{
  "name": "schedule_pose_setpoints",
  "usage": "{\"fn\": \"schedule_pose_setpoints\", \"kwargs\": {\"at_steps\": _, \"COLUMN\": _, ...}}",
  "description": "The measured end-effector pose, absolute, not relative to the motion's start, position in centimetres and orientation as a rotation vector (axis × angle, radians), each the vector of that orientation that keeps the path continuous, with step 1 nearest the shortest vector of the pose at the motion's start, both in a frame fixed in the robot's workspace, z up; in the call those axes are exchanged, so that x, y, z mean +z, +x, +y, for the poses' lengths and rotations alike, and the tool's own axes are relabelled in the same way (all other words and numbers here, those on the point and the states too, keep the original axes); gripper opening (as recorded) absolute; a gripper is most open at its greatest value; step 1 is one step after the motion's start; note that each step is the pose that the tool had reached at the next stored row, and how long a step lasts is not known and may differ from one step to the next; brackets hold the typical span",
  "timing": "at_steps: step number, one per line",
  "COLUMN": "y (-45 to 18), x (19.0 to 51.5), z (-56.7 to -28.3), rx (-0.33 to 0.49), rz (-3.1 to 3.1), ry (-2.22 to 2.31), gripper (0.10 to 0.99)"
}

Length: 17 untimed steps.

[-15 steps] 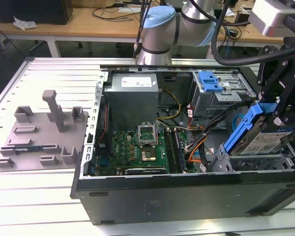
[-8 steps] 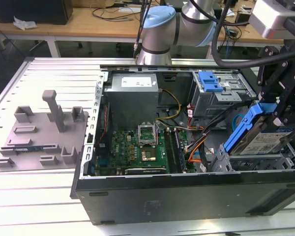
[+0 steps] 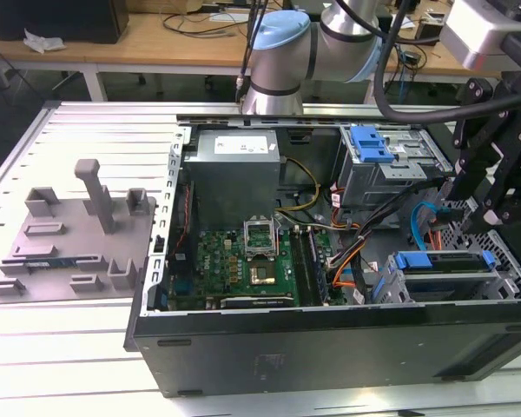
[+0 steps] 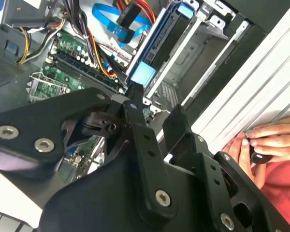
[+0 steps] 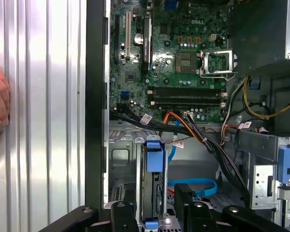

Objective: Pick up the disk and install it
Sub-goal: 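Insert the disk into the insertion slot, then insert the first disk wire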

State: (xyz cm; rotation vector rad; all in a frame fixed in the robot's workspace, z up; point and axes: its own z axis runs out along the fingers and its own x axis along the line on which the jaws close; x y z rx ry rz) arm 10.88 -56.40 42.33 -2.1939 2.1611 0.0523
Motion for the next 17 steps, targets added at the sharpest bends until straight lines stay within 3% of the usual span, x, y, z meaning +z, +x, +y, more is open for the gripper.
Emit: {"fn": "schedule_pose_setpoints", "kwargs": {"at_steps": 17, "y": 10.89, "x": 42.83, "z": -56.32, "rx": 0.055, "rz": 2.160, "ry": -2.192, "gripper": 0.447}}
